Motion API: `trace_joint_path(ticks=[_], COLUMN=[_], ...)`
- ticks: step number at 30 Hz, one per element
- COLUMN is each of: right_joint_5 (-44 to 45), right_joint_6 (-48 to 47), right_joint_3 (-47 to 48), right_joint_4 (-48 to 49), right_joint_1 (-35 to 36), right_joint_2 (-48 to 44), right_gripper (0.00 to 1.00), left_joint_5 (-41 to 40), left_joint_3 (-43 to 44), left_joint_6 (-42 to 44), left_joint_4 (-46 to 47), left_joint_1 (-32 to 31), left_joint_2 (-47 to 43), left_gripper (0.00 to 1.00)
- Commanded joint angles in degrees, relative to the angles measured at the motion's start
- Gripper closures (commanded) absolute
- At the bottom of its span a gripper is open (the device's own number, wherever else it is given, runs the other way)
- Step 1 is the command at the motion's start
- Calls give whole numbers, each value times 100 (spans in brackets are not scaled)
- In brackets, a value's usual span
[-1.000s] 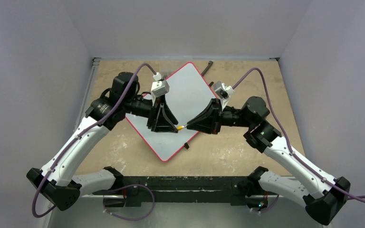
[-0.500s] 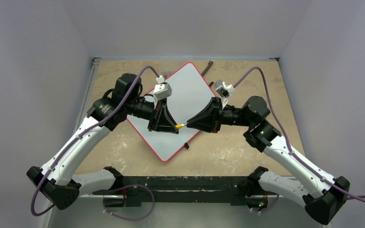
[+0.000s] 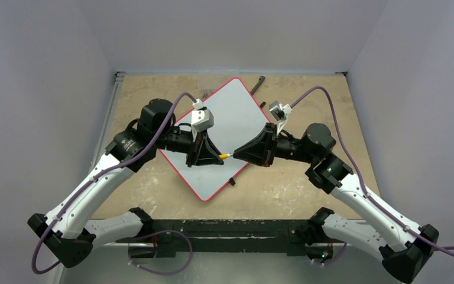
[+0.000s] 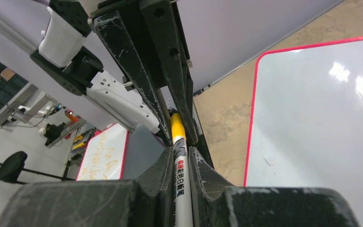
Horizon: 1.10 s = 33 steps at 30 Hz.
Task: Write a sentence on the whiteboard
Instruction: Open the whiteboard marker.
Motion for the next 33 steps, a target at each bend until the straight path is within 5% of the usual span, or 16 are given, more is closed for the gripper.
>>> trace_joint_path(ticks=[1,22,33], right_joint_5=[867,-33,-955], right_joint_6=[276,754,2024], right_joint_3=[132,-50,-558], right_joint_4=[-549,-810,710], right_joint_1=[-129,-1284,-2134], right_joint_2=[-229,-574,-819], right_gripper=[100,100,100], left_joint_5=[-686,-912,-1052], left_joint_3=[-108,-216,-357], left_joint_6=[259,364,269], left_joint_4=[140,86,248], left_joint_1=[31,34,40], left_joint_2=[-252,-488,-575], left_gripper=[100,100,100])
